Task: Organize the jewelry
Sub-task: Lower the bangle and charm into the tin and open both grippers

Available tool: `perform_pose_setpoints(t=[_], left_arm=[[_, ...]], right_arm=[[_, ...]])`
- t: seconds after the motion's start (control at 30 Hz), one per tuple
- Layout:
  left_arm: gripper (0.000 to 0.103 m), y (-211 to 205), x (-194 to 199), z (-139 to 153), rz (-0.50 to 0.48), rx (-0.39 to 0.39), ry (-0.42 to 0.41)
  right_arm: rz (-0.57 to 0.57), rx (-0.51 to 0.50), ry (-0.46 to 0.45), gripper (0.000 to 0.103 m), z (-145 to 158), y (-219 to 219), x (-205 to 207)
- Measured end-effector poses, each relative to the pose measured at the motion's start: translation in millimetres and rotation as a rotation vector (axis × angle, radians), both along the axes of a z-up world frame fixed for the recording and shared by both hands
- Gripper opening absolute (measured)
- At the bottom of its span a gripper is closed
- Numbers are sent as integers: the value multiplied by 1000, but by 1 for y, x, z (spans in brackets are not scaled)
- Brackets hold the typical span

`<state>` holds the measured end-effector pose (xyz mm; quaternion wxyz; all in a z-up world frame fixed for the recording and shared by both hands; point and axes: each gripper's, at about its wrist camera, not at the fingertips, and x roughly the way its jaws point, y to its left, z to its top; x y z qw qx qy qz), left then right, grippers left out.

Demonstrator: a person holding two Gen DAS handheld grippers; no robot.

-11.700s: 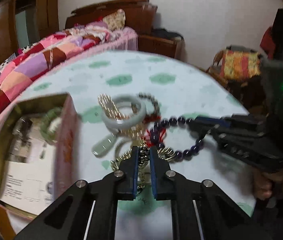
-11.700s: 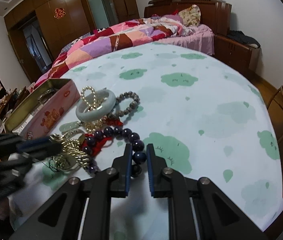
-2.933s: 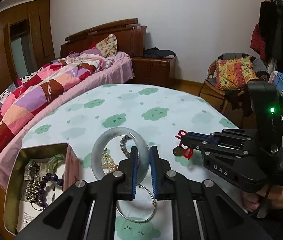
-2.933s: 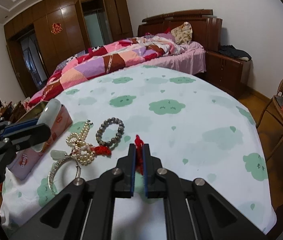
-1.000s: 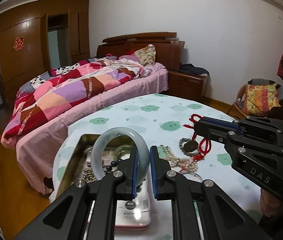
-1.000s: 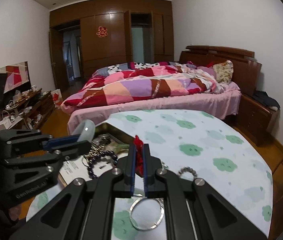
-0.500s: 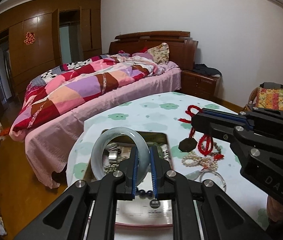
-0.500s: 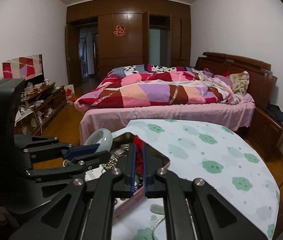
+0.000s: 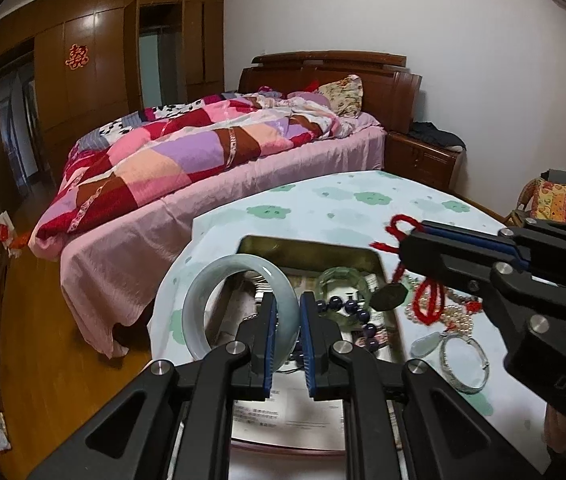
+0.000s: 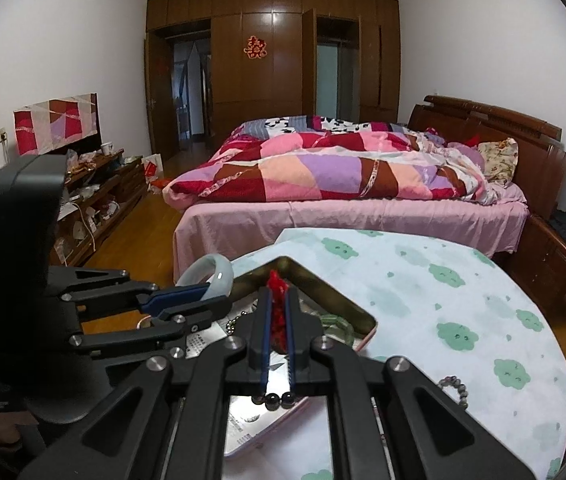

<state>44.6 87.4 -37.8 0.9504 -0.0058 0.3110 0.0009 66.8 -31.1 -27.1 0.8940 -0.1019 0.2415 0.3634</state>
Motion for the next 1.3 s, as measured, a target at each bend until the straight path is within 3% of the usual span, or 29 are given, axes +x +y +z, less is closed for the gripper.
perform_pose_setpoints(t=[0.37, 0.4, 0.43, 0.73, 1.1, 1.2, 1.27, 1.3], left_arm=[[11, 2, 5, -11, 4, 22, 22], [9, 1, 6, -12, 5, 26, 20], [0, 0, 7, -12, 2, 25, 18], [0, -9, 15, -26, -37, 5, 41], [1, 26, 14, -20, 80, -9, 23], [7, 34, 13, -19, 98, -15, 26], [26, 36, 12, -19, 116, -11, 20], [46, 38, 11, -17, 130, -4, 10]], right_arm=[[19, -38, 73, 7, -25, 16, 6], [17, -41, 84, 7, -28, 16, 8], [14, -42, 92, 7, -30, 15, 9], [-8, -75, 141, 7, -50, 14, 15], [-3, -113, 211, 8, -66, 14, 22], [-3, -120, 220, 8, -68, 14, 22], [-3, -119, 223, 8, -69, 14, 22], [-2, -119, 223, 9, -69, 14, 22]])
